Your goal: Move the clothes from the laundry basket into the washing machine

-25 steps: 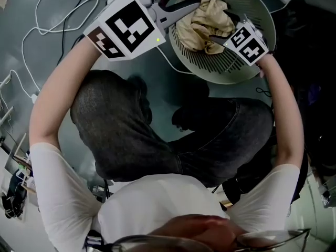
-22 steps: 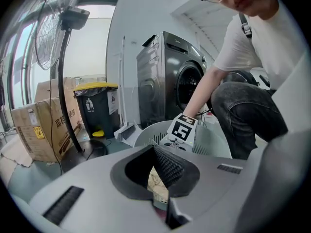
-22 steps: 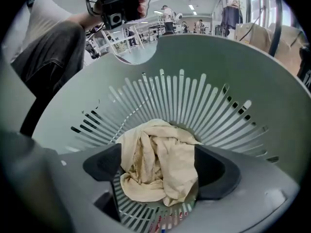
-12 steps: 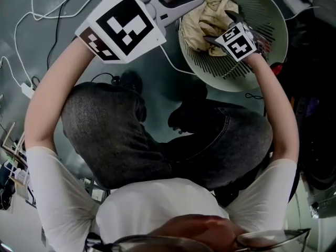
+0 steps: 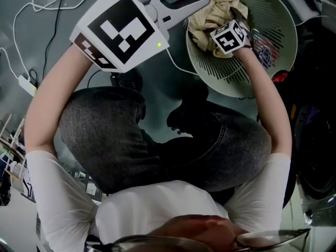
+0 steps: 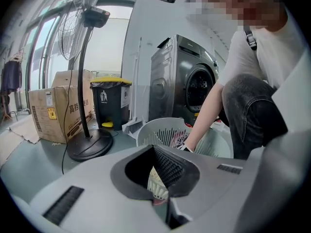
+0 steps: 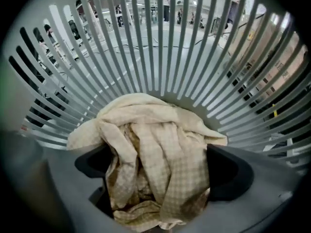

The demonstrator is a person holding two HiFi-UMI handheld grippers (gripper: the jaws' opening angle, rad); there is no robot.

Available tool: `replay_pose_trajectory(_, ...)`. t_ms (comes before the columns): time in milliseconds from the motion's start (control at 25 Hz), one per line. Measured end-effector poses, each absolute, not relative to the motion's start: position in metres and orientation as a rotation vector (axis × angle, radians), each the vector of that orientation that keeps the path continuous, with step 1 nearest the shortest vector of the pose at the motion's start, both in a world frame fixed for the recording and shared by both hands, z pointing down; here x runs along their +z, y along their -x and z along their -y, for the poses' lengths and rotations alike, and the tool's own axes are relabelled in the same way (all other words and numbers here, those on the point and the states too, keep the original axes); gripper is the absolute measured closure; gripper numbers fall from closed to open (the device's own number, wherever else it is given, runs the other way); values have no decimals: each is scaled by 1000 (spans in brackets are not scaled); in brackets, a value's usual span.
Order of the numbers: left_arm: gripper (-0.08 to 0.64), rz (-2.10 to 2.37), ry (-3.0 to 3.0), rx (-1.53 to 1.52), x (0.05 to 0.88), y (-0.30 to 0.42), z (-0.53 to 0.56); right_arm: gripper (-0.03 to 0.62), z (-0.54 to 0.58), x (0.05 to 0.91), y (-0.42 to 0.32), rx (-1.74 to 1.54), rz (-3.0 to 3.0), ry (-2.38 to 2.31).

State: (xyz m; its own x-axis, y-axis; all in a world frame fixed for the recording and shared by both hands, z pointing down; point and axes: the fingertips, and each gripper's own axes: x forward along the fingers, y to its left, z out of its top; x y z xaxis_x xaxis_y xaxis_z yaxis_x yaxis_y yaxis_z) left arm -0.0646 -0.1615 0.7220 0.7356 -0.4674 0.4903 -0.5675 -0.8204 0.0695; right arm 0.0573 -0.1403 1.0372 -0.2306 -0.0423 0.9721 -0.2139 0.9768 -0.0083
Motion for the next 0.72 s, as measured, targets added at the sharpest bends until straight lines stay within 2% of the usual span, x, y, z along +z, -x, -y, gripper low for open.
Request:
replay_pose_trajectory(400, 554, 812, -2708, 646, 725, 62, 162, -15, 143, 1061, -95, 497, 1666, -334)
replay_pose_trajectory(720, 555, 822, -2702, 659, 725, 69, 160, -15, 144, 1078, -131, 558, 1498, -389)
